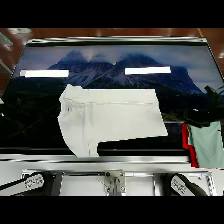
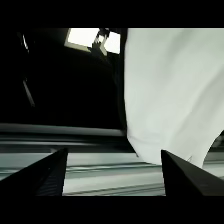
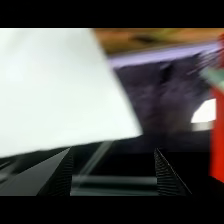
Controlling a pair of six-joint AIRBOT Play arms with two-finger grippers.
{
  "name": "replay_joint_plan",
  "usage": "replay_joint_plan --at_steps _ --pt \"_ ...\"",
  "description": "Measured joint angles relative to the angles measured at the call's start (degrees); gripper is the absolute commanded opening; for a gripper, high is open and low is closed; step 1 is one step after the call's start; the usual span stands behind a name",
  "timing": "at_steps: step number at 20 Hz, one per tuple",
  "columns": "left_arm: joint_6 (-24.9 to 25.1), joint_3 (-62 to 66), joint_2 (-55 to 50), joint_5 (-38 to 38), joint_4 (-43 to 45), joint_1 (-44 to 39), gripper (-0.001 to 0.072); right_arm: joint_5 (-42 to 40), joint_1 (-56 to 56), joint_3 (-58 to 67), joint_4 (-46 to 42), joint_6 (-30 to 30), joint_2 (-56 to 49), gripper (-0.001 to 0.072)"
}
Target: Fold the shirts.
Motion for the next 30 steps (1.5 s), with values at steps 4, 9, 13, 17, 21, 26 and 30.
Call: replay_joint_plan --at_steps 4,9,13,17,21,26,30 --pt "5.46 -16.59 3.8 6.25 -7.02 0.02 0.0697 2.8 -2.86 -5.62 9.42 -3.23 0.96 0.0596" --pt "8.52 -25.73 4.81 13.55 -10.75 -0.72 0.0686 4.66 -3.74 -7.5 12.87 -4.33 1.25 0.0595" --pt "9.55 -27.43 4.98 17.75 -16.15 -1.7 0.0676 4.74 -3.87 -7.82 13.44 -4.59 1.25 0.0596" --pt "9.18 -27.91 4.96 23.04 -19.58 -5.99 0.0237 3.93 -3.87 -7.93 13.27 -4.55 1.25 0.0596" --pt "7.98 -28.02 5.01 26.01 -23.12 -9.84 0.0034 3.67 -3.91 -8.09 11.45 -3.15 0.87 0.0674" --pt "9.6 -27.89 6.03 24.5 -25.57 -11.3 0.0034 2.16 -3.93 -8.15 5.29 -1.4 -4.13 0.0674" --pt "11.96 -26.8 7.41 21.42 -26.05 -11.56 0.0034 -2.49 -3.93 -8.15 5.6 0.09 -10.84 0.0673"
